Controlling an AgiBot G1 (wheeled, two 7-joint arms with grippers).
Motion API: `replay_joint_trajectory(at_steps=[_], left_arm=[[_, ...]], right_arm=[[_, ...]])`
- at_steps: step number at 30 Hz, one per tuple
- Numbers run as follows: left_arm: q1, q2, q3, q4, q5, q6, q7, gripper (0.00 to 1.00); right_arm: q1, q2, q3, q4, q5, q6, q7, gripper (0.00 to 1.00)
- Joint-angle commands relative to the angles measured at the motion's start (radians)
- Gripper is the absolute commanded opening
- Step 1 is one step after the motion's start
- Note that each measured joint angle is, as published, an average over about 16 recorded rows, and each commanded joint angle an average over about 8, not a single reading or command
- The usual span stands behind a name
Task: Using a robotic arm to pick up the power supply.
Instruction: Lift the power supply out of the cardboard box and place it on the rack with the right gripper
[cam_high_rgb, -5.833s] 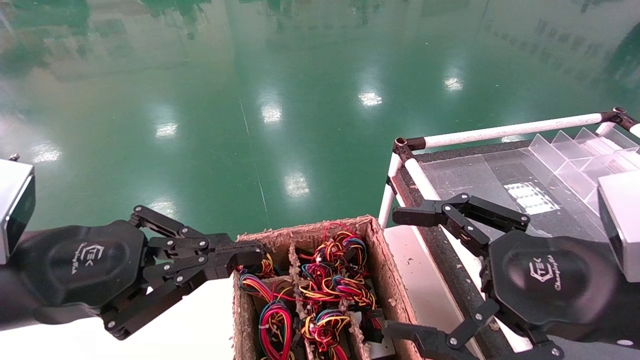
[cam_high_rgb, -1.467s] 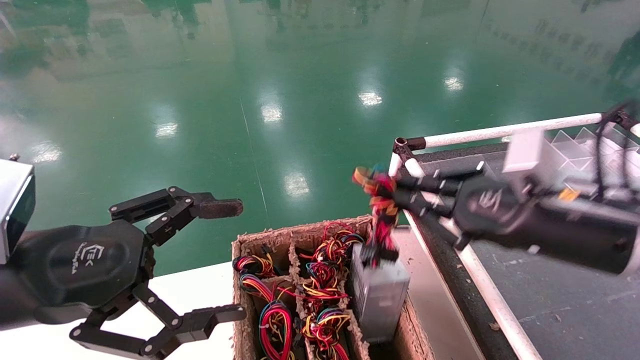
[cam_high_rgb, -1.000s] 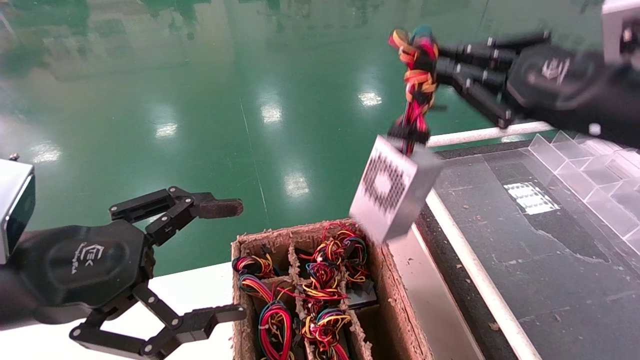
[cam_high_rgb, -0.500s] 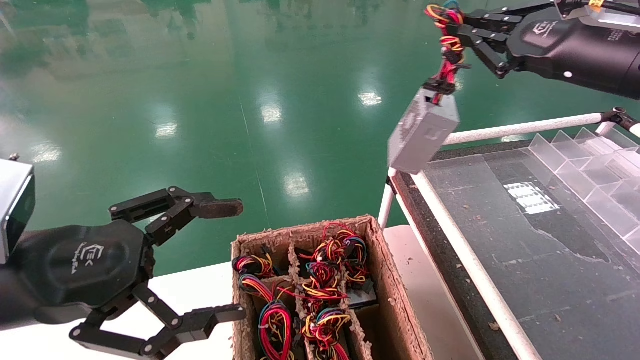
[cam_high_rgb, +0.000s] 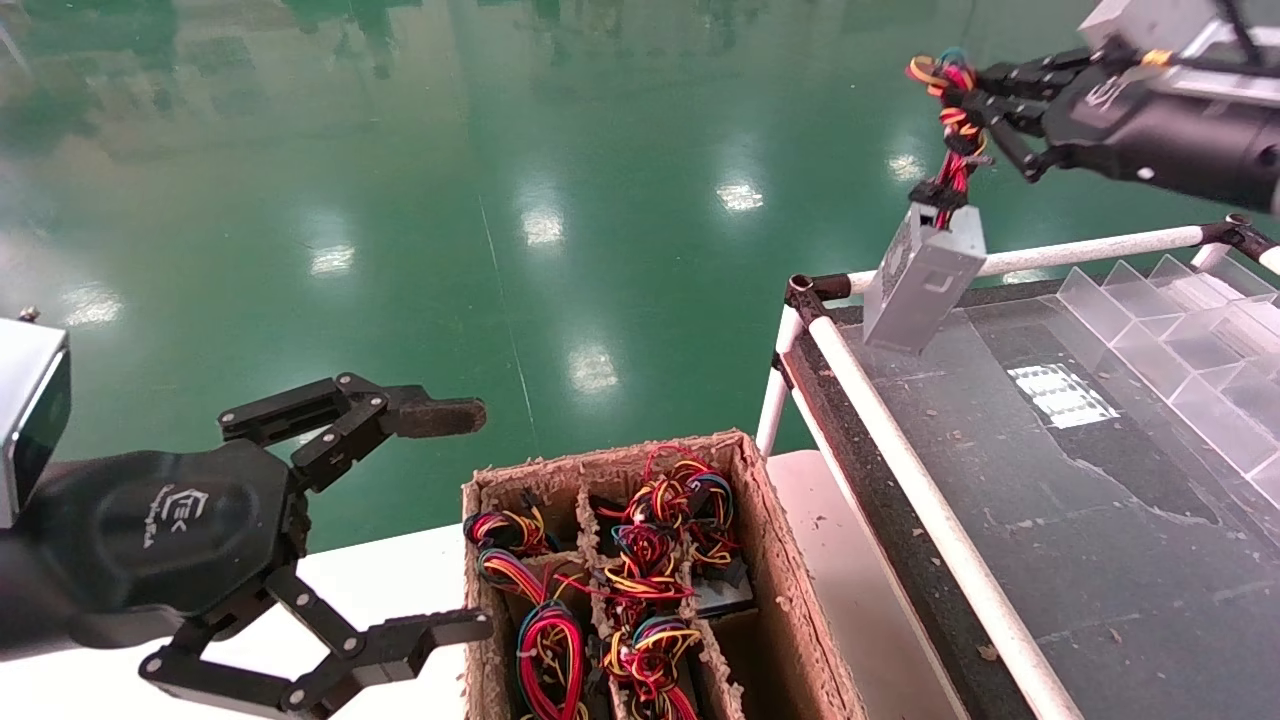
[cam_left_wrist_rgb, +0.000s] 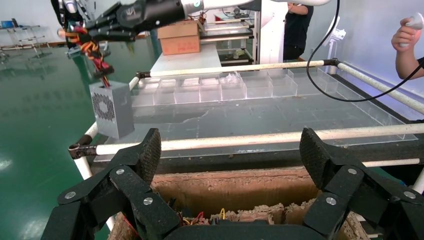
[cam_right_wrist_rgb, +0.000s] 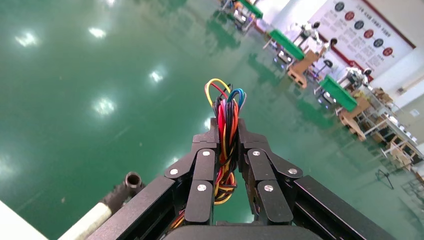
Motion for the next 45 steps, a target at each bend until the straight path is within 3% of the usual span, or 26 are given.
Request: replay_joint_trajectory(at_steps=[1,13,23,25,30,32,45], left_arm=[[0.0,0.0,0.0,0.0,0.0,0.0,0.0,1.0],[0.0,0.0,0.0,0.0,0.0,0.0,0.0,1.0],[0.0,0.0,0.0,0.0,0.0,0.0,0.0,1.0],[0.0,0.0,0.0,0.0,0.0,0.0,0.0,1.0],[0.0,0.0,0.0,0.0,0.0,0.0,0.0,1.0],[0.0,0.0,0.0,0.0,0.0,0.0,0.0,1.0],[0.0,0.0,0.0,0.0,0.0,0.0,0.0,1.0]], right_arm=[[0.007,-0.013,-0.007,-0.031,-0.012,0.017,-0.025,0.0],[0.018,-0.094,-0.013,-0.109,-0.021,0.042,-0.082,0.0],[0.012,-0.131,-0.01,-0.143,-0.017,0.121,-0.115,0.02],[0.011,-0.137,-0.01,-0.147,-0.017,0.141,-0.119,0.17],[0.011,-0.152,-0.013,-0.153,-0.021,0.19,-0.13,0.8],[0.012,-0.156,-0.014,-0.153,-0.024,0.201,-0.133,0.98],[0.022,-0.145,-0.02,-0.156,-0.032,0.167,-0.14,1.0]])
